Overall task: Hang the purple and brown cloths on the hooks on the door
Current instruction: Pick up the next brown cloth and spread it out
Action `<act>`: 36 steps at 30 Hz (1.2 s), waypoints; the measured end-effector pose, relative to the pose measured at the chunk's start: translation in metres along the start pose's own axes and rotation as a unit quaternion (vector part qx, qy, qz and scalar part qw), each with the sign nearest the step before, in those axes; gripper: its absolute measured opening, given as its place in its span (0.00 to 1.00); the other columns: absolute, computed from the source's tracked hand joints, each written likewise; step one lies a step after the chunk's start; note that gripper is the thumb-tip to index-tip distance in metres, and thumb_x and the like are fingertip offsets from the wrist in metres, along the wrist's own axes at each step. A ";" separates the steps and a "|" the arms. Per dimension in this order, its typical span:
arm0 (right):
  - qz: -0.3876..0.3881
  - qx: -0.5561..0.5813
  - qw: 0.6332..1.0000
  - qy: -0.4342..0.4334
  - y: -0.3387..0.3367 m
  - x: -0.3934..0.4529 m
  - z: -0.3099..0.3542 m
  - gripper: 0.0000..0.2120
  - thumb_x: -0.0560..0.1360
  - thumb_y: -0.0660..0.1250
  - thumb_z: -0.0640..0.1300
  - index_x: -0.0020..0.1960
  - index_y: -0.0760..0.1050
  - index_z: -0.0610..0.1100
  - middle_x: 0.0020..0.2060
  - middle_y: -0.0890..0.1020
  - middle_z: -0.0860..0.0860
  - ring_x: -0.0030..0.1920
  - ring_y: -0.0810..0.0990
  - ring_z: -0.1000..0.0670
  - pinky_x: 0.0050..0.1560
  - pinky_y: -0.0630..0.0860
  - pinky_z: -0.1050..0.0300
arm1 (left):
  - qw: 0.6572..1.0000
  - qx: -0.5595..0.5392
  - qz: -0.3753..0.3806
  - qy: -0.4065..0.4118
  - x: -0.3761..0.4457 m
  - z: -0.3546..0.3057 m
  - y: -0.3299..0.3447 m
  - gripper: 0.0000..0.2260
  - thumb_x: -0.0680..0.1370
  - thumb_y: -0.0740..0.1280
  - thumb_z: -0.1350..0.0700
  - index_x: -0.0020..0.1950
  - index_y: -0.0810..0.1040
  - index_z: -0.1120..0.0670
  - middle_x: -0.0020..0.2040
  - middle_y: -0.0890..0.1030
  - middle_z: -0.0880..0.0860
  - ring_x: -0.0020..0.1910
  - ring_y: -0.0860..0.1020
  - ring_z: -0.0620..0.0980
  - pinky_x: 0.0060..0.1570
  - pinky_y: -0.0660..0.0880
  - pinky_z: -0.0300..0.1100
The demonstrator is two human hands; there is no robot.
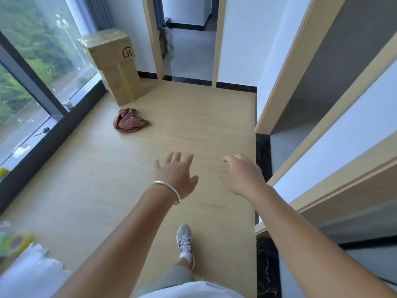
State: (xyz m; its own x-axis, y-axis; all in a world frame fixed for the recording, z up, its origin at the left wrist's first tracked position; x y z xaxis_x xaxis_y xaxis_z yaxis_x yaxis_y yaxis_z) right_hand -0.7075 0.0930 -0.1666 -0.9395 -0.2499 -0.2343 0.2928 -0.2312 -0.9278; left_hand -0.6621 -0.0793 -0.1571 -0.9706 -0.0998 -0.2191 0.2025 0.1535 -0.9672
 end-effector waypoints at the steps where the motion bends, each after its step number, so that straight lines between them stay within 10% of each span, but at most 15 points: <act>1: -0.004 -0.006 1.000 0.000 -0.004 0.013 0.004 0.25 0.74 0.60 0.48 0.71 0.66 0.50 0.66 0.69 0.48 0.66 0.67 0.44 0.63 0.66 0.49 | 1.000 -0.003 -0.002 0.008 0.016 0.001 -0.004 0.29 0.79 0.58 0.41 0.77 0.54 0.44 0.78 0.56 0.52 0.77 0.51 0.52 0.72 0.51 0.60; 16: 0.011 -0.004 0.999 0.040 -0.064 0.209 0.046 0.24 0.75 0.60 0.51 0.72 0.66 0.51 0.69 0.68 0.50 0.67 0.65 0.46 0.62 0.67 0.50 | 0.998 -0.041 0.025 0.047 0.235 0.040 -0.064 0.27 0.78 0.59 0.42 0.75 0.56 0.45 0.75 0.61 0.52 0.76 0.55 0.51 0.70 0.55 0.57; 36: 0.042 0.036 0.997 0.050 -0.170 0.481 -0.094 0.26 0.75 0.60 0.54 0.73 0.63 0.52 0.68 0.68 0.50 0.66 0.68 0.47 0.61 0.69 0.49 | 0.995 0.021 0.066 0.066 0.527 -0.070 -0.135 0.26 0.78 0.59 0.41 0.74 0.59 0.44 0.71 0.66 0.49 0.70 0.65 0.52 0.69 0.60 0.56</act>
State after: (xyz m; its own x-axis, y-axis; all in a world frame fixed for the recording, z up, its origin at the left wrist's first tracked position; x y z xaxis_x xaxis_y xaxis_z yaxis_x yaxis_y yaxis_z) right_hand -1.2258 0.1003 -0.1491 -0.9230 -0.1767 -0.3419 0.3802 -0.2808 -0.8813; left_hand -1.2100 -0.0839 -0.1332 -0.9430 0.0483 -0.3291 0.3326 0.1145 -0.9361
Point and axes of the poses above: each hand's wrist, its own x-axis towards the middle knuckle, its own y-axis out of the palm, z = x × y, the point moved 6 cm from there along x, towards the middle knuckle
